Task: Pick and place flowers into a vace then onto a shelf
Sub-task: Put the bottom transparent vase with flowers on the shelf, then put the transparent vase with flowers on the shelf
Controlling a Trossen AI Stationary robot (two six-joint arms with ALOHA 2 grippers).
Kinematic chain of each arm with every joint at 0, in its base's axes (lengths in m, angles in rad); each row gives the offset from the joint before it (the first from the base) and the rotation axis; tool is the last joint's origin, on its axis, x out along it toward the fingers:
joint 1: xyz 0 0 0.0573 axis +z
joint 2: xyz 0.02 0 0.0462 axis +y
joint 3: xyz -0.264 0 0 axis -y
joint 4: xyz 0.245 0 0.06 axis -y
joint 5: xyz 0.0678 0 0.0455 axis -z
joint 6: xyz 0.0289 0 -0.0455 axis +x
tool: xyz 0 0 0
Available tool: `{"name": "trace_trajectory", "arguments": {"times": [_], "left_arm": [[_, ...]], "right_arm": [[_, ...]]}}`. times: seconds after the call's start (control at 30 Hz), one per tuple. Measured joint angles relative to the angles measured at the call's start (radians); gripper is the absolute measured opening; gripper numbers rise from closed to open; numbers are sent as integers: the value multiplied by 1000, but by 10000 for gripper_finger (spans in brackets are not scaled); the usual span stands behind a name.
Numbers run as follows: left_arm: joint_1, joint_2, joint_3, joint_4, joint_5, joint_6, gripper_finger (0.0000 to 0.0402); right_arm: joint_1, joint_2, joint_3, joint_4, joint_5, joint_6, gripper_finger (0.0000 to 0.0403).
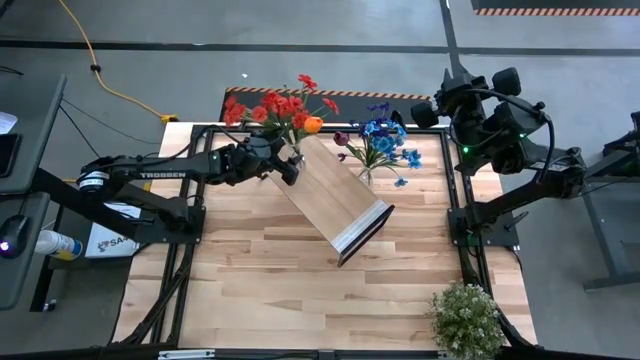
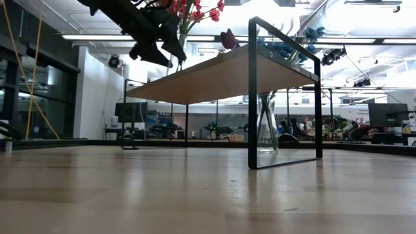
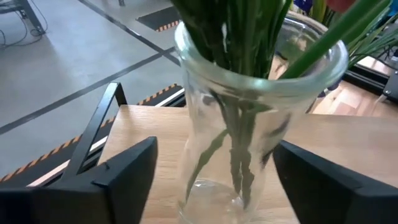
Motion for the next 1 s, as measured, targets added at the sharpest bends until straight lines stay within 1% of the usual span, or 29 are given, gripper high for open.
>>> {"name": "trace_trajectory", "arguments": {"times": [0.1,0.17,0.37,0.57,0.7,0.87,1.0], "left_arm": [[0,0,0,0,0,-20,385],[0,0,0,0,3,-20,396],[0,0,0,-9,60,-21,375],[-11,-35,-1,-36,61,-24,359],[-28,-84,-1,-77,58,-28,359],[-79,-131,-2,-127,53,-50,365],[-138,-170,0,-128,46,-51,364]], "right_arm": [[0,0,0,0,0,0,99],[0,0,0,0,0,0,99],[0,0,0,0,0,0,99],[0,0,0,0,0,0,99],[0,0,0,0,0,0,99],[0,0,0,0,0,0,99],[0,0,0,0,0,0,99]]}}
